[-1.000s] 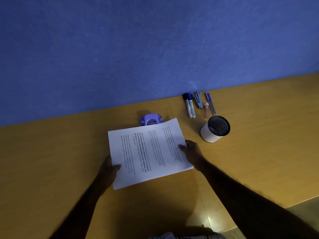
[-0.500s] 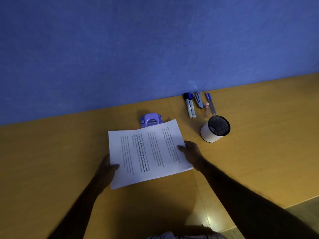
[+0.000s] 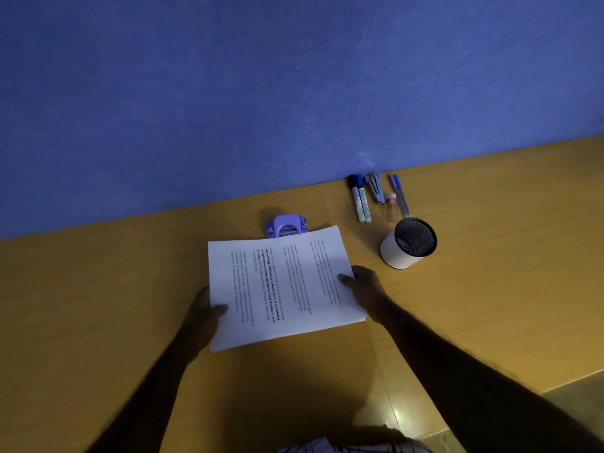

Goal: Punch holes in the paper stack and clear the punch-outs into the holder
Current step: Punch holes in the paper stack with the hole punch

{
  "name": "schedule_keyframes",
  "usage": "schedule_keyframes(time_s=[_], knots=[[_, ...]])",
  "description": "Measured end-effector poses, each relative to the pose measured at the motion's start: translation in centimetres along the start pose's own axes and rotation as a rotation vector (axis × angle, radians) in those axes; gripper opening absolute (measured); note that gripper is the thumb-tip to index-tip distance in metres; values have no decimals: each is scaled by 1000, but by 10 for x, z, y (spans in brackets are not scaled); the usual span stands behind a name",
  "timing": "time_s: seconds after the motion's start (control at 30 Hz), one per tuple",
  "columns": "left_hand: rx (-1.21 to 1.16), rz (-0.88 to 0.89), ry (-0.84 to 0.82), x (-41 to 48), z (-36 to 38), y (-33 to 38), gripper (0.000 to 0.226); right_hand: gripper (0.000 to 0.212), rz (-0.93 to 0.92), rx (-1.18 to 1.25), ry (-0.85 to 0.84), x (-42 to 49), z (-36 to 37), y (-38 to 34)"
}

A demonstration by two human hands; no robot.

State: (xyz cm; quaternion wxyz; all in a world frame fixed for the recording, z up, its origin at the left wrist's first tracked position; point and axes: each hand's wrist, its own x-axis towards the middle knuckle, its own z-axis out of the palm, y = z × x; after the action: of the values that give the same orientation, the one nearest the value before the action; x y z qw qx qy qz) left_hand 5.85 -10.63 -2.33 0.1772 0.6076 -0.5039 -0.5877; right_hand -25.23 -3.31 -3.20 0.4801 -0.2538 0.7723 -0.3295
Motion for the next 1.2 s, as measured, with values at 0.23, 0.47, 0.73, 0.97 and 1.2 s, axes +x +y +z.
schedule_keyframes(time_s=[0.23, 0.47, 0.73, 0.97, 1.2], knots=[[43, 4, 10, 13, 2, 2, 23, 22, 59, -4, 59, 9, -2, -1], [125, 13, 30, 27, 7, 7, 23, 20, 65, 18, 94, 15, -8, -5], [153, -33, 81, 35, 13, 12, 24, 17, 24, -42, 97, 25, -8, -15], [89, -79, 121, 34, 21, 9, 23, 14, -74, -232, 103, 29, -9, -16], [58, -78, 190, 31, 32, 6, 27, 30, -217, -469, 151, 36, -10, -13]])
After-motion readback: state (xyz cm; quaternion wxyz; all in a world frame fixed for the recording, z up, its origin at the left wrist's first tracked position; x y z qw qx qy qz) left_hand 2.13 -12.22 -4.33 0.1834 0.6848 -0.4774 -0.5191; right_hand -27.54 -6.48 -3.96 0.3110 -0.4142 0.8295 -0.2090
